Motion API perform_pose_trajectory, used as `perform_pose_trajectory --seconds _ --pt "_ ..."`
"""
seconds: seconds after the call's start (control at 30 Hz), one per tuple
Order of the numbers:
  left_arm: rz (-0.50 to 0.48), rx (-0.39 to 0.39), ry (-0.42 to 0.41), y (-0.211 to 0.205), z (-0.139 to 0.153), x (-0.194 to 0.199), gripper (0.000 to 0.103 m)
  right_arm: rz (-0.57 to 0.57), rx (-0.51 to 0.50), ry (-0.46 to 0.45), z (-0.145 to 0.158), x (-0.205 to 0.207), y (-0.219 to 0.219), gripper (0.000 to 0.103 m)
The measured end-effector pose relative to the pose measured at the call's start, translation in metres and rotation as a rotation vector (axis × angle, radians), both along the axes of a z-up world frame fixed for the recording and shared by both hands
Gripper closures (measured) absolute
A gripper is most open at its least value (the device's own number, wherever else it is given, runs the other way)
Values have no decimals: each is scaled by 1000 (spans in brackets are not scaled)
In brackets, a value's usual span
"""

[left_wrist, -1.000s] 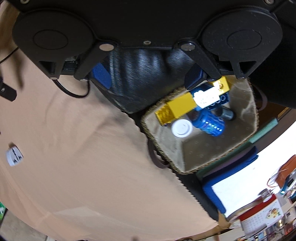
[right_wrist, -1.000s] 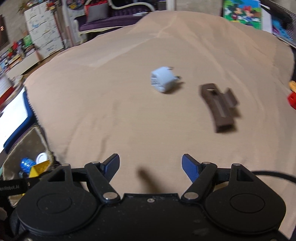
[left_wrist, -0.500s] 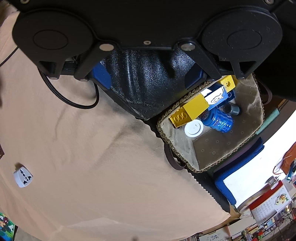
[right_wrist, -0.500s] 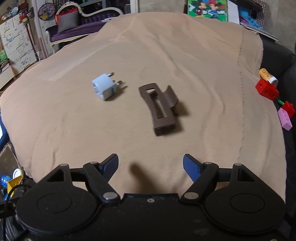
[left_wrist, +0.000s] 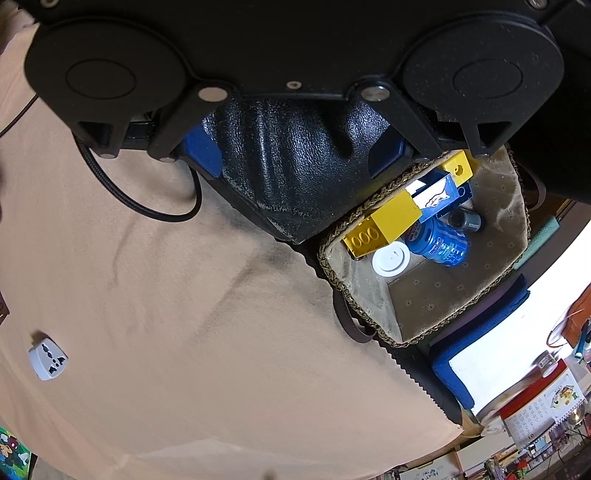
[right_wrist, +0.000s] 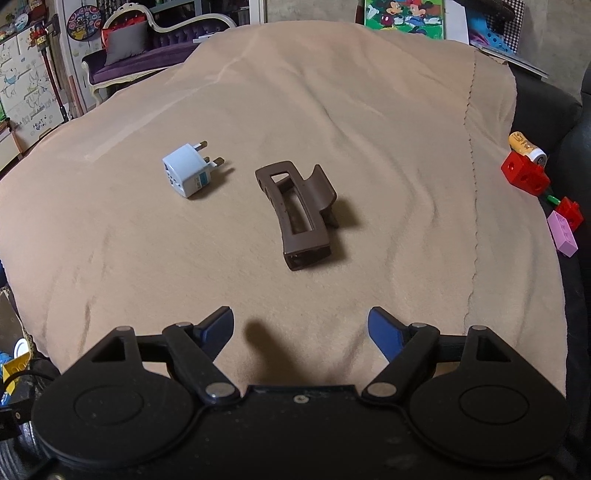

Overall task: Organize rigid objects
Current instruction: 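Withdraw both tools toward the white plug adapter and brown clip, then close the right tool on the brown clip while the left tool grasps the white plug adapter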

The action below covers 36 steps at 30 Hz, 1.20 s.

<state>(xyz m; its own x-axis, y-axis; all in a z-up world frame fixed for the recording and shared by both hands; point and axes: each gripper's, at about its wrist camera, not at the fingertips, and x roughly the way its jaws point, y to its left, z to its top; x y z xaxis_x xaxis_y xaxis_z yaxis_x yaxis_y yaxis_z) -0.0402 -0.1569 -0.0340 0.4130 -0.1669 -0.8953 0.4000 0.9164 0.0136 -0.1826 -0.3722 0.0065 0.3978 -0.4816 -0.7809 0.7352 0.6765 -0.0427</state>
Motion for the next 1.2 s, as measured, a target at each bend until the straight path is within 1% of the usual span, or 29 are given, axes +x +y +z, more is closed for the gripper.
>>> perform_pose_trajectory --seconds 0.1,0.27,0.43,0.67,0.8,0.93,1.1,1.2 --pt "-3 3 -5 -1 1 -1 20 3 0 6 -2 2 -1 22" --pt "-24 23 -38 -7 6 -5 20 3 2 16 -7 5 -6 22" --pt "-53 33 -43 -17 10 -4 20 0 8 23 -11 8 -12 22" --pt "-100 51 -40 -41 14 -2 20 2 4 24 -14 10 -18 19" --pt "-128 72 -59 -58 18 -2 21 5 2 18 -15 12 -22 18" --pt "-151 96 -56 -73 19 1 21 5 0 13 -17 14 -28 17" --pt "-180 77 -30 -88 21 2 21 4 1 1 -16 15 -34 16" --pt "-206 71 -33 -98 25 -1 21 4 -4 -4 -16 16 -37 16"
